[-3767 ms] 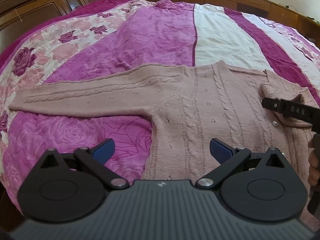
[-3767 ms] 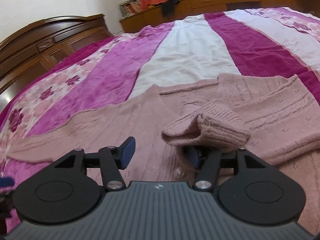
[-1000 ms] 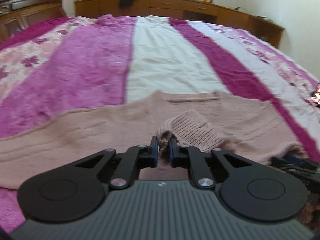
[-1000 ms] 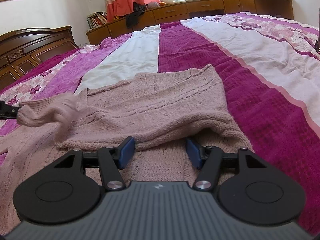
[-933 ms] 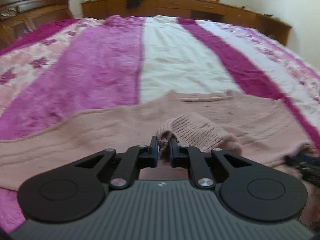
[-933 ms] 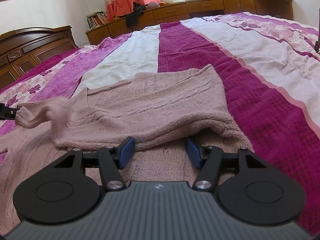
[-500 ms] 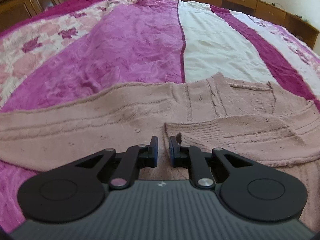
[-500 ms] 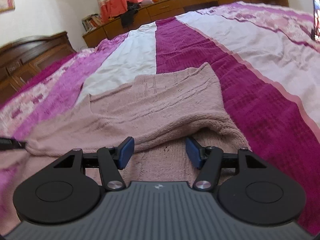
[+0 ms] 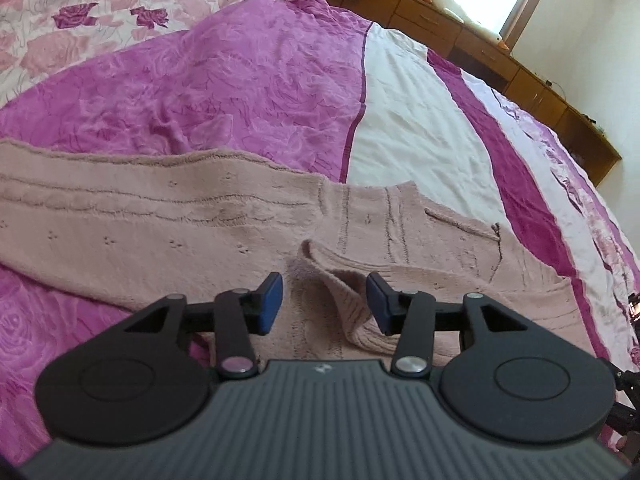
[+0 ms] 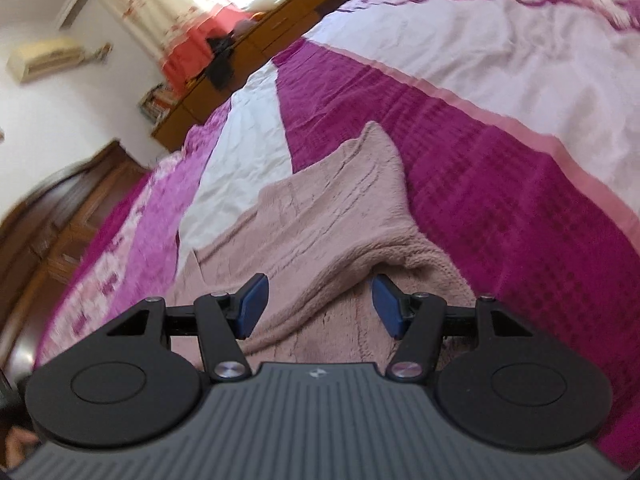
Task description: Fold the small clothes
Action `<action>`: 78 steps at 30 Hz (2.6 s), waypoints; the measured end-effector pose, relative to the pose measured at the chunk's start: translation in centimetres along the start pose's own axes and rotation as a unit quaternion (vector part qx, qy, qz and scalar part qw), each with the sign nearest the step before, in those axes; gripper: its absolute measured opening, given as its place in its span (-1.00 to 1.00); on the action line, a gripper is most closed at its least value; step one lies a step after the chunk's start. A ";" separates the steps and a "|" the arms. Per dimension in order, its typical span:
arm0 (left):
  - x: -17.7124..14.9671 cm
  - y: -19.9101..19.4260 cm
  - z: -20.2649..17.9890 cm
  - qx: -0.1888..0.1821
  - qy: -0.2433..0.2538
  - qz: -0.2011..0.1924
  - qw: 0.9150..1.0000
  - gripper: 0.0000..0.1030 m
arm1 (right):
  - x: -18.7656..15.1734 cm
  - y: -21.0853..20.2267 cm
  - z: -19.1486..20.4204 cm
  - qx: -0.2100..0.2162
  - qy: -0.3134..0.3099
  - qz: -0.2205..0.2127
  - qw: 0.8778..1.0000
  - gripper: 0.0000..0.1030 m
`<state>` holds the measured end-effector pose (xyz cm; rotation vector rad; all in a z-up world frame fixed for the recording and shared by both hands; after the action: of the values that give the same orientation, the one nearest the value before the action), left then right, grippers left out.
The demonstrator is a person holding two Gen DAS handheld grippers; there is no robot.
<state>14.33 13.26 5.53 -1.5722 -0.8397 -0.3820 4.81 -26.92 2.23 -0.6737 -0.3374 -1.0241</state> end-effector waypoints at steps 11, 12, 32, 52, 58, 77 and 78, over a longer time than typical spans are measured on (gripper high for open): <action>0.3 -1.4 0.4 0.006 -0.016 -0.027 0.999 -0.06 | 1.2 0.9 -1.0 0.005 0.042 -0.021 0.999 0.27; 0.3 -1.3 0.3 0.005 -0.015 -0.022 1.000 -0.05 | 1.2 1.0 -1.0 0.004 0.042 -0.021 0.999 0.27; -1.9 0.4 -0.4 0.056 0.059 0.033 0.996 -0.50 | 0.7 -0.2 -1.8 -0.078 -0.033 0.007 0.996 -0.75; 0.0 3.8 -1.7 0.052 0.046 0.004 0.998 -0.02 | 8.7 9.6 -0.4 -0.136 -0.152 0.026 0.979 -0.16; 0.0 4.6 -2.1 0.053 0.058 -0.001 0.997 -0.02 | 9.6 13.0 -2.2 -0.152 -0.151 0.034 0.976 -0.16; 0.1 5.2 -5.0 0.080 0.125 -0.061 0.987 -0.72 | 8.4 11.9 -3.6 -0.172 -0.164 -0.044 0.970 -0.84; -0.2 5.9 -4.8 0.086 0.125 -0.047 0.987 -0.71 | 8.5 11.9 -3.8 -0.173 -0.159 -0.042 0.971 -0.84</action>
<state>19.38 8.76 2.12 -1.2968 -0.7341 -0.5479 19.18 -31.00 -0.22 -1.1529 -0.4747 -1.0664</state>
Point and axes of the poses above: each gripper's, at about its wrist camera, not at the fingertips, and y roughly the way its jaws point, z to its left, x to its top, the point moved 3 cm from there along y, roughly the way its jaws point, and after that the axes turned 12 degrees about x, right-handed, at the moved point
